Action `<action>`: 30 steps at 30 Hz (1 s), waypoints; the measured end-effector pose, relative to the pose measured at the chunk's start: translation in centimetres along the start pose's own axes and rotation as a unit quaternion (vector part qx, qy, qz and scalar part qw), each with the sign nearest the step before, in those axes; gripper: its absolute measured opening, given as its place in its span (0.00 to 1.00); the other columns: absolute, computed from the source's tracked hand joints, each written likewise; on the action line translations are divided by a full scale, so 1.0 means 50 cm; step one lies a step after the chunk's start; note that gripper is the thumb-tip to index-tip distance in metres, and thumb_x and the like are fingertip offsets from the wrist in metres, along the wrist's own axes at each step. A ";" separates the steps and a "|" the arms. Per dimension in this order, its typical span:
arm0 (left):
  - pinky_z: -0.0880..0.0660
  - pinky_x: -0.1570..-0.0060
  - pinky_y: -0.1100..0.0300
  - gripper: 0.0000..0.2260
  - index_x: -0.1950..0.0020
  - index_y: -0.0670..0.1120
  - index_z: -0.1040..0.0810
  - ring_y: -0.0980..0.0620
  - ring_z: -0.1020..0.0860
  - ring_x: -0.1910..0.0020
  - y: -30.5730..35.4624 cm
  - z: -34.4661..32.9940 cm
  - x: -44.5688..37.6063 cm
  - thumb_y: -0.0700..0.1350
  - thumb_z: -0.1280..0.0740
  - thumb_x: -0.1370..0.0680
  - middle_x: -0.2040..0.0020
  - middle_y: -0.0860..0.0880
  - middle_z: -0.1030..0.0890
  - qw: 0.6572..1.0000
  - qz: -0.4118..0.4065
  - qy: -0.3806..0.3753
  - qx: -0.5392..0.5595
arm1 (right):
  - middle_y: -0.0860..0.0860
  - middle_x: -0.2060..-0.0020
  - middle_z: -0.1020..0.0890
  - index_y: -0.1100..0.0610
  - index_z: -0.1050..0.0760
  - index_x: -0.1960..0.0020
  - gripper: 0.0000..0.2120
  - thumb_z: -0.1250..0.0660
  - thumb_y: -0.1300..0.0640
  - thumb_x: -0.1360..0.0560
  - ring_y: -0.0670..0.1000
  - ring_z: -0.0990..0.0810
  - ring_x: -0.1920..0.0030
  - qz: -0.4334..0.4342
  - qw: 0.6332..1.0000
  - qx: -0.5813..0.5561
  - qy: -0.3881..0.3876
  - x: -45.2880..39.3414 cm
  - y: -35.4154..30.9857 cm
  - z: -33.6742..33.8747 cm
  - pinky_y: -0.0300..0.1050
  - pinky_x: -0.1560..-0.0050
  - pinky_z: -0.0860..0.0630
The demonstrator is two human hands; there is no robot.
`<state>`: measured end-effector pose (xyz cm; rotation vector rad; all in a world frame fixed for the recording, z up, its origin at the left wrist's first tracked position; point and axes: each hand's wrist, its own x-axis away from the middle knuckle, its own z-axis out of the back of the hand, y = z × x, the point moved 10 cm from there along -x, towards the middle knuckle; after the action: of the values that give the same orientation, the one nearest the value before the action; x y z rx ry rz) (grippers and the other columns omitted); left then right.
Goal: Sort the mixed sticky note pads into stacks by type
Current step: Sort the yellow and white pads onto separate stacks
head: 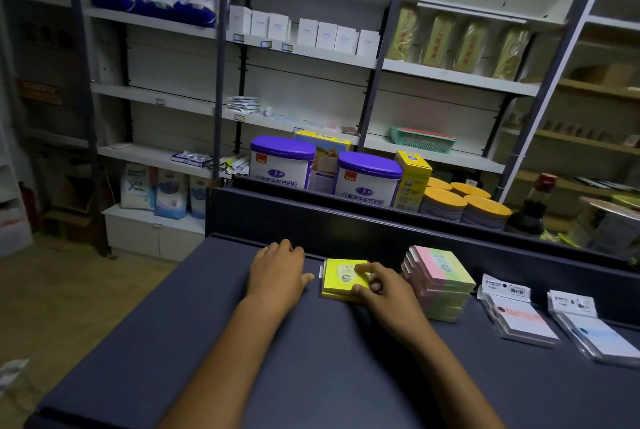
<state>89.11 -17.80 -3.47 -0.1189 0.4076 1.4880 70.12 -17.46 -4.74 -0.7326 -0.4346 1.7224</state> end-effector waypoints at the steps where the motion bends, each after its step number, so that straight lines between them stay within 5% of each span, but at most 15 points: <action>1: 0.33 0.36 0.54 0.19 0.31 0.48 0.29 0.48 0.29 0.36 0.001 0.000 0.000 0.56 0.39 0.19 0.35 0.48 0.27 1.000 -0.001 0.000 0.004 | 0.53 0.45 0.26 0.51 0.24 0.34 0.16 0.32 0.52 0.22 0.49 0.24 0.46 0.000 1.000 0.023 -0.008 0.000 0.001 -0.007 0.41 0.43 0.26; 3: 0.32 0.37 0.55 0.19 0.32 0.48 0.29 0.48 0.29 0.36 0.002 -0.002 0.001 0.56 0.39 0.19 0.35 0.48 0.27 1.000 -0.002 -0.001 0.011 | 0.53 0.42 0.29 0.51 0.26 0.33 0.17 0.34 0.51 0.21 0.53 0.27 0.39 -0.007 0.999 0.050 -0.019 0.002 0.004 -0.017 0.50 0.35 0.28; 8: 0.30 0.42 0.55 0.17 0.32 0.49 0.29 0.49 0.29 0.37 0.009 0.010 0.006 0.54 0.38 0.19 0.36 0.49 0.27 0.999 -0.006 0.014 0.052 | 0.54 0.37 0.30 0.50 0.29 0.30 0.19 0.37 0.48 0.19 0.55 0.28 0.35 0.003 0.996 0.081 -0.024 0.011 -0.010 -0.018 0.52 0.33 0.29; 19: 0.28 0.48 0.57 0.14 0.36 0.53 0.27 0.52 0.28 0.40 0.147 0.065 0.034 0.54 0.37 0.20 0.39 0.53 0.25 0.992 -0.081 0.042 0.088 | 0.48 0.38 0.29 0.50 0.31 0.33 0.18 0.35 0.49 0.22 0.51 0.28 0.39 0.103 0.966 0.230 0.065 0.121 -0.052 0.200 0.47 0.46 0.25; 30: 0.27 0.45 0.51 0.17 0.36 0.50 0.28 0.46 0.28 0.37 0.471 0.073 0.117 0.58 0.38 0.21 0.37 0.48 0.26 0.982 -0.185 -0.028 0.038 | 0.51 0.34 0.30 0.52 0.35 0.30 0.25 0.38 0.41 0.21 0.54 0.31 0.34 -0.082 0.923 0.374 0.019 0.311 0.196 0.419 0.49 0.41 0.30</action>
<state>66.89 -8.98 1.99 -0.0859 0.3730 1.1055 46.65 -3.45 0.66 -0.1616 0.1973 1.5416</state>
